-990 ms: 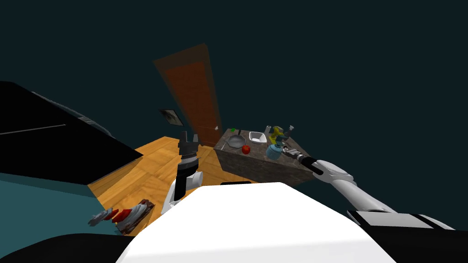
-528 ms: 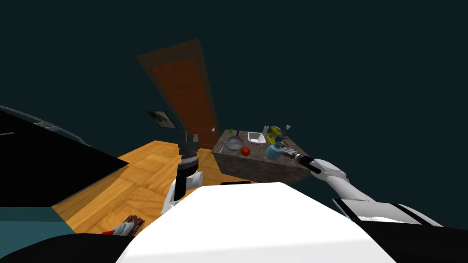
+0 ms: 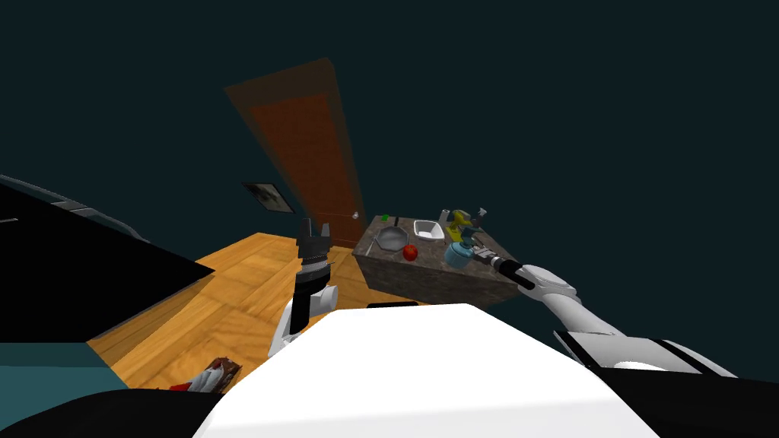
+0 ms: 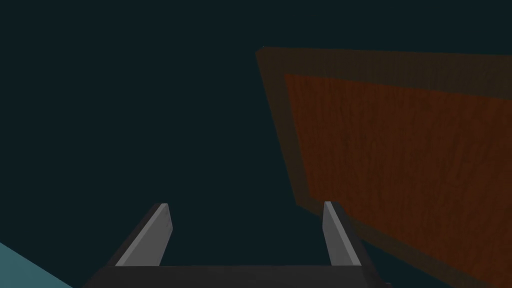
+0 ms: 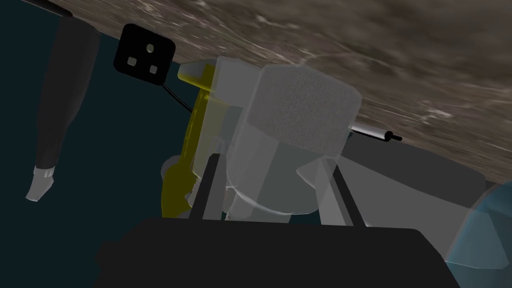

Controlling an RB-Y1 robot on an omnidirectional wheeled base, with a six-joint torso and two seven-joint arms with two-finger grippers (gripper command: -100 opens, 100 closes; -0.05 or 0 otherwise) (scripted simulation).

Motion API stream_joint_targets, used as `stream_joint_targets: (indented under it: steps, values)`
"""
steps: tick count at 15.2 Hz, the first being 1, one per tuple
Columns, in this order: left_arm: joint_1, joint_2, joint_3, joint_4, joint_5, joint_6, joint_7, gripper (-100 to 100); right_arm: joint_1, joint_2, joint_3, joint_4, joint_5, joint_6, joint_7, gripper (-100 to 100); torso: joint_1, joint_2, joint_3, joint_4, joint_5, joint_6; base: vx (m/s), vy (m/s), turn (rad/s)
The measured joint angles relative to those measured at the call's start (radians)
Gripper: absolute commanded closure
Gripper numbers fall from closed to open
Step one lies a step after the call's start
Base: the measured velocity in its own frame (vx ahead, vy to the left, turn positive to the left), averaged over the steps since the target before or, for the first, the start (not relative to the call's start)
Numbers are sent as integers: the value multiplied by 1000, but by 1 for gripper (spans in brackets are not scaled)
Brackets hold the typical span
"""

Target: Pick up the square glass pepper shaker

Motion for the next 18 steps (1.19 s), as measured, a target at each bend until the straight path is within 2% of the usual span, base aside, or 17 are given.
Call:
stream_joint_targets:
  steps: [2, 18]
  values:
    - [0, 0, 0, 0, 0, 0, 0, 0, 37, -16, 22, -47, -42, 44, 3, 100, -4, 4, 2, 1, -1, -1, -103, -81, 169]
    - [0, 0, 0, 0, 0, 0, 0, 0, 228, -114, 141, -311, -333, 341, 30, 100, -4, 2, 1, 0, -3, 0, -76, -40, 144]
